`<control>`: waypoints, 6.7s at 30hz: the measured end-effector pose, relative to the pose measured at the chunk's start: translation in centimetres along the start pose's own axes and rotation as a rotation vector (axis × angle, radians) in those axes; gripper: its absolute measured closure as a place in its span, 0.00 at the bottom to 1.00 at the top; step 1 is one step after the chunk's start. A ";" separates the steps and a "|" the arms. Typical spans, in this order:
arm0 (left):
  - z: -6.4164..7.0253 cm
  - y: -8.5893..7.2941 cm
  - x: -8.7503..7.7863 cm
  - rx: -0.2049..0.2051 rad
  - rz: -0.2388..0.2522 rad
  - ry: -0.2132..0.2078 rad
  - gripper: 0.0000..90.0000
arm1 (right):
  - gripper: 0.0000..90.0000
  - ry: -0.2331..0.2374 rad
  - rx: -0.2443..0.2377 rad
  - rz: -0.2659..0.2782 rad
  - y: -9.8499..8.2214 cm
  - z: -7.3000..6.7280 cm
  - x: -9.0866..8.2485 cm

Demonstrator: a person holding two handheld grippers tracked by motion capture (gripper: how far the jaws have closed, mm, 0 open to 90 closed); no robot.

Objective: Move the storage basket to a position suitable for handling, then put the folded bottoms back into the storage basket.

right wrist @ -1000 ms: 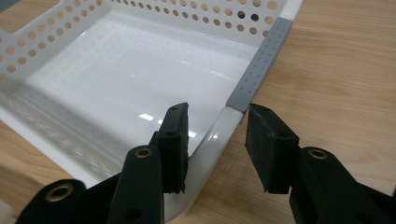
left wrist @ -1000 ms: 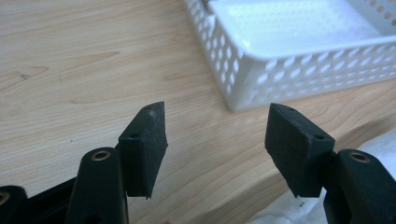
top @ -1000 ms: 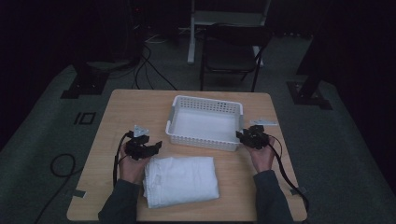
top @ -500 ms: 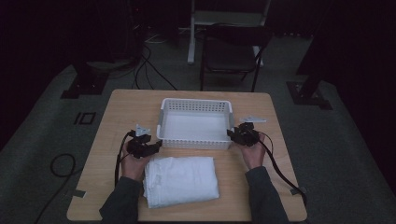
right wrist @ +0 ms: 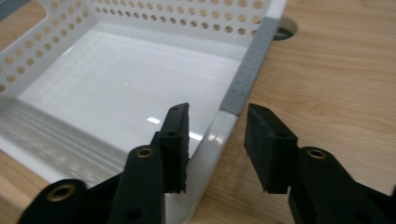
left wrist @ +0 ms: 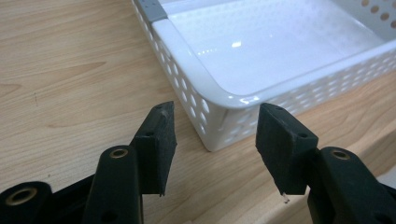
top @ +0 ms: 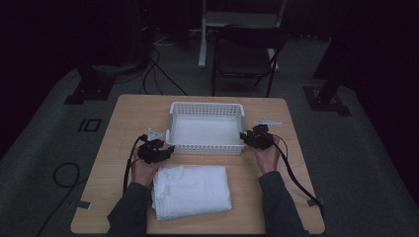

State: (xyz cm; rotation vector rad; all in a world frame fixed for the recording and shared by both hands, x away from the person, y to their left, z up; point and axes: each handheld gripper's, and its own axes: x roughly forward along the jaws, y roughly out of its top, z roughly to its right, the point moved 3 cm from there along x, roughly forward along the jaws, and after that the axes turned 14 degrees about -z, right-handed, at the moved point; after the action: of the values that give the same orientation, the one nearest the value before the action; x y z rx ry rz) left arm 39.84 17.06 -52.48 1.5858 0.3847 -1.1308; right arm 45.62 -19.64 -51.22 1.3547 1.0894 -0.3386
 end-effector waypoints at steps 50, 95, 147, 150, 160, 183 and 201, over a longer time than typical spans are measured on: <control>6.1 -9.1 -7.5 0.107 0.006 -0.008 0.32 | 0.36 0.210 -0.298 -0.066 -11.8 -11.2 -4.2; 7.6 -2.2 1.2 0.144 -0.044 -0.001 0.34 | 0.36 -0.079 -0.192 -0.069 -10.2 -5.5 -0.9; 7.7 -6.2 -3.7 0.077 0.047 -0.088 0.27 | 0.43 -0.077 -0.206 -0.074 -9.6 -4.7 -1.1; 6.9 -6.3 -3.5 0.041 0.041 -0.081 0.24 | 0.43 -0.081 -0.208 -0.071 -9.7 -4.8 -1.1; 6.2 -4.1 -2.6 -0.051 0.054 -0.130 0.15 | 0.43 -0.085 -0.206 -0.071 -9.7 -4.8 -1.1; 6.8 -3.4 2.6 -0.071 -0.040 -0.175 0.00 | 0.42 -0.087 -0.202 -0.069 -9.8 -5.0 -1.2; 6.2 -3.7 3.7 -0.100 -0.051 -0.248 0.00 | 0.13 0.038 -0.123 -0.048 -9.2 -6.6 -2.5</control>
State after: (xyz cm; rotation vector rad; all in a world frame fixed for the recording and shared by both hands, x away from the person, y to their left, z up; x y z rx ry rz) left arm 36.04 11.79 -57.29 1.3364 0.3135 -1.3101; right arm 34.68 -17.07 -53.87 1.2316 1.1569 -0.2775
